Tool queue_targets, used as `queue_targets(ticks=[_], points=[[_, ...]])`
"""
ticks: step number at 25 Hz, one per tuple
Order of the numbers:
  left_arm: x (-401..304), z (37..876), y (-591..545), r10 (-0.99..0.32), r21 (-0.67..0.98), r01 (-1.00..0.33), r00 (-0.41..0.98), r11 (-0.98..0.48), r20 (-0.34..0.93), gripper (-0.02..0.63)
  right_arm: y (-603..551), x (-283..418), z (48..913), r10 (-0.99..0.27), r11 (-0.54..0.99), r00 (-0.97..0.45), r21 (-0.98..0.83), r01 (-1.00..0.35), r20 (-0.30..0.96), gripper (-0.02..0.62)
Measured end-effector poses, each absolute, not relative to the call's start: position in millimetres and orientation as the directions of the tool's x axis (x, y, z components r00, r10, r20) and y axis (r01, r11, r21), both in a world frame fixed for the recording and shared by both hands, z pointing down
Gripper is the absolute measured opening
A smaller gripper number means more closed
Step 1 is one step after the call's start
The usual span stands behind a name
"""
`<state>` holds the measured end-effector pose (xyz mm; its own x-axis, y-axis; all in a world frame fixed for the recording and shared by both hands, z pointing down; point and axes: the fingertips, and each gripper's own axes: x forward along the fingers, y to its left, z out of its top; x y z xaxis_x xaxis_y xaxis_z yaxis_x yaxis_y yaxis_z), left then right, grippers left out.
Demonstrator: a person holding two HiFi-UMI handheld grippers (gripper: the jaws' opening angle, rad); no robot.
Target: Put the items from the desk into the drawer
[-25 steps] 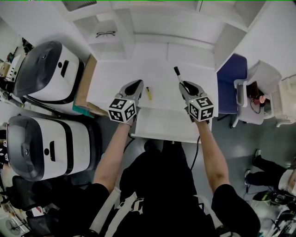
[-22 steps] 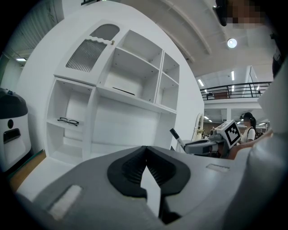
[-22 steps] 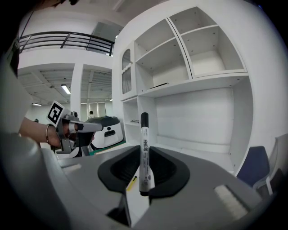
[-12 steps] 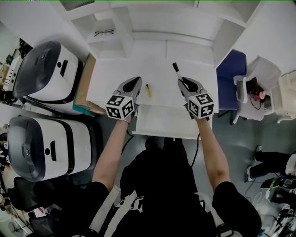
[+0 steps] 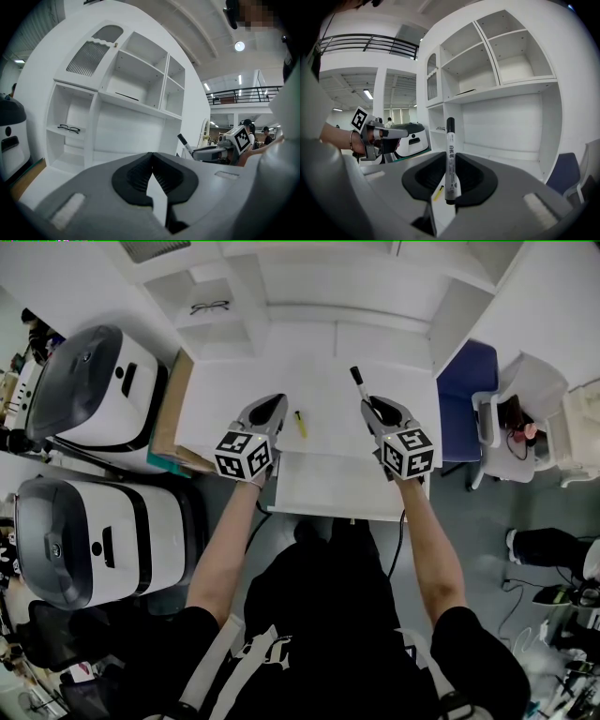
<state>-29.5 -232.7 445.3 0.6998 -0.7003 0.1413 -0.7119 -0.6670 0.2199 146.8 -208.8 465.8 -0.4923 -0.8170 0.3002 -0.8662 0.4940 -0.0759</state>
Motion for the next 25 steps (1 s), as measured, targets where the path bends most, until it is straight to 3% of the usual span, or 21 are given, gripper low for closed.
queue_targets(ticks=[11, 25], points=[[-24.3, 464.4, -225.7, -0.683, 0.234, -0.700, 0.712, -0.674, 0.162, 0.000, -199.0, 144.3, 497.4, -0.797, 0.492, -0.492, -0.098, -0.865, 0.350, 0.069], [-30.0, 561.2, -189.4, -0.630, 0.302, -0.704, 0.710, -0.643, 0.314, 0.000, -151.6, 134.5, 629.7, -0.658, 0.475, -0.488, -0.187, -0.860, 0.573, 0.069]])
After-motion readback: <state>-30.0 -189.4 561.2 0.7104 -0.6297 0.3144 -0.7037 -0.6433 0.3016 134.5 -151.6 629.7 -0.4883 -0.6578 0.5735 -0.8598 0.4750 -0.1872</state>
